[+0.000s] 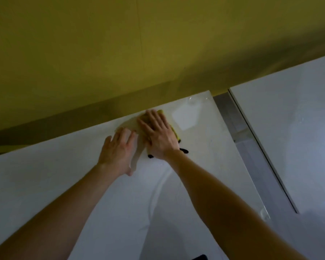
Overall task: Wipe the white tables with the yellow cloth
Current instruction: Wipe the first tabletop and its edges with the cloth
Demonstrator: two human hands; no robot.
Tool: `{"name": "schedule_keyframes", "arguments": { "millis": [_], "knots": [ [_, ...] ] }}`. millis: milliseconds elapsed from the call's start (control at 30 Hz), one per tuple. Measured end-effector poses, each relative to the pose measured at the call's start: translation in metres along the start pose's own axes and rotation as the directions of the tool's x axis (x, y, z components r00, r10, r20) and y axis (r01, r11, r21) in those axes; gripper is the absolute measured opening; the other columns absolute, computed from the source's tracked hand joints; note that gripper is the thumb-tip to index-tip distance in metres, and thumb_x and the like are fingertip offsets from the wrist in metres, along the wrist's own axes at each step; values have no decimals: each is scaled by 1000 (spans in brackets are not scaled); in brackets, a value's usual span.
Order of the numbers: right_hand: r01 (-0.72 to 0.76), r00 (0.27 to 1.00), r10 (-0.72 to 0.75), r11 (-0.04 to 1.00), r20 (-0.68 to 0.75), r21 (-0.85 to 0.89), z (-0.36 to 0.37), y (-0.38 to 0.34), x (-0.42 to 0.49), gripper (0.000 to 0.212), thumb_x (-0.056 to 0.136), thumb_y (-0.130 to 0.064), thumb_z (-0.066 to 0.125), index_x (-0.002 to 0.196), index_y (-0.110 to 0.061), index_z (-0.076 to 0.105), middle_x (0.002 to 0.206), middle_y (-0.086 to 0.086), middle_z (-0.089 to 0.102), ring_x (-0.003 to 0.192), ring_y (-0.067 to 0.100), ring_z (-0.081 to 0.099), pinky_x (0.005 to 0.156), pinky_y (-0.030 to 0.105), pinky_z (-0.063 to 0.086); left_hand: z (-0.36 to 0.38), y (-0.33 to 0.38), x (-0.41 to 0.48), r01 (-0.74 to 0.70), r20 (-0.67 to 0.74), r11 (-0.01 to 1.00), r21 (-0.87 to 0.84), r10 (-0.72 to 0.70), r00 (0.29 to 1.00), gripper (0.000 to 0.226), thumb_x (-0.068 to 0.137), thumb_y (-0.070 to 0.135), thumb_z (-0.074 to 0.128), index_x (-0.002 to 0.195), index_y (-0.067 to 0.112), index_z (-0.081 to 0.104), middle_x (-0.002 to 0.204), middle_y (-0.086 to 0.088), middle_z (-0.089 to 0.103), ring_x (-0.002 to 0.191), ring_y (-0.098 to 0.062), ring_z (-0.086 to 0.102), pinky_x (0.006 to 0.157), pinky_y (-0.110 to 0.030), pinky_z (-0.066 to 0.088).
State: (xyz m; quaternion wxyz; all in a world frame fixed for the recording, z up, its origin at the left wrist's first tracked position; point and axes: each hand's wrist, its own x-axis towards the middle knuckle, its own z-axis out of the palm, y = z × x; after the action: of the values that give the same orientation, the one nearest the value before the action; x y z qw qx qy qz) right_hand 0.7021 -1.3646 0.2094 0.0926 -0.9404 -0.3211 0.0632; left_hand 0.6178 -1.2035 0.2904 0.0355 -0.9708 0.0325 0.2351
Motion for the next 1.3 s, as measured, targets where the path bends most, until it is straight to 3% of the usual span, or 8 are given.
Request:
{"name": "schedule_keyframes", "arguments": {
  "millis": [100,333,467,533,767,1000,1200,1300],
  "knots": [
    [108,993,-108,994,-57,-8,-4,54,-3,68,105,-42,49,170,-33,30,181,9,17,169,29,6,137,52,6,-11,-3,27,5,41,1000,20,-6,999,158,46,63,102,167,19,10,170,-13,12,163,-37,18,124,-54,38],
    [-692,697,699,714,-159,107,-30,168,4,74,105,-50,34,173,-33,13,182,14,4,168,31,-1,136,53,1,-5,6,65,-114,108,988,105,102,989,168,56,52,104,170,23,-17,178,-20,-17,168,-40,-6,135,-50,20],
    [-119,990,118,993,-73,-8,-13,89,2,68,106,-43,45,171,-34,25,180,12,17,168,31,7,136,52,6,-3,5,65,-111,125,986,125,95,988,169,54,60,102,171,24,-13,179,-20,-11,168,-40,-3,135,-49,18],
    [155,986,-157,987,-52,-37,-15,102,1,67,104,-40,51,168,-32,34,177,11,27,167,31,15,136,52,10,-4,4,63,-127,125,984,126,112,986,168,54,62,101,171,23,-13,179,-20,-10,168,-39,-4,135,-49,18],
    [-538,823,550,835,-143,113,-37,187,5,72,104,-47,40,172,-29,20,180,18,7,167,38,7,135,57,11,-3,5,64,-111,111,983,148,95,989,171,57,63,100,169,24,-23,178,-19,-19,168,-38,-8,135,-47,18],
    [138,988,-139,990,-68,-20,-17,125,-26,67,108,-41,49,171,-29,29,179,11,22,168,30,11,136,53,10,-5,7,63,-93,118,987,133,77,990,170,51,61,103,172,24,-12,180,-18,-13,168,-36,-6,136,-45,13],
    [-473,865,481,877,-140,88,-31,194,-13,70,106,-48,37,172,-32,20,181,11,13,168,32,7,135,57,11,-7,4,62,-112,108,987,114,100,989,166,60,58,101,170,27,-19,180,-15,-18,168,-35,-9,137,-45,13],
    [-419,889,424,906,-175,68,-17,115,-20,73,105,-42,43,173,-30,20,181,13,9,168,32,3,136,53,4,-9,3,59,-105,89,991,86,97,991,164,55,55,104,172,28,-8,181,-13,-10,168,-35,-3,136,-45,19]
  ]
}}
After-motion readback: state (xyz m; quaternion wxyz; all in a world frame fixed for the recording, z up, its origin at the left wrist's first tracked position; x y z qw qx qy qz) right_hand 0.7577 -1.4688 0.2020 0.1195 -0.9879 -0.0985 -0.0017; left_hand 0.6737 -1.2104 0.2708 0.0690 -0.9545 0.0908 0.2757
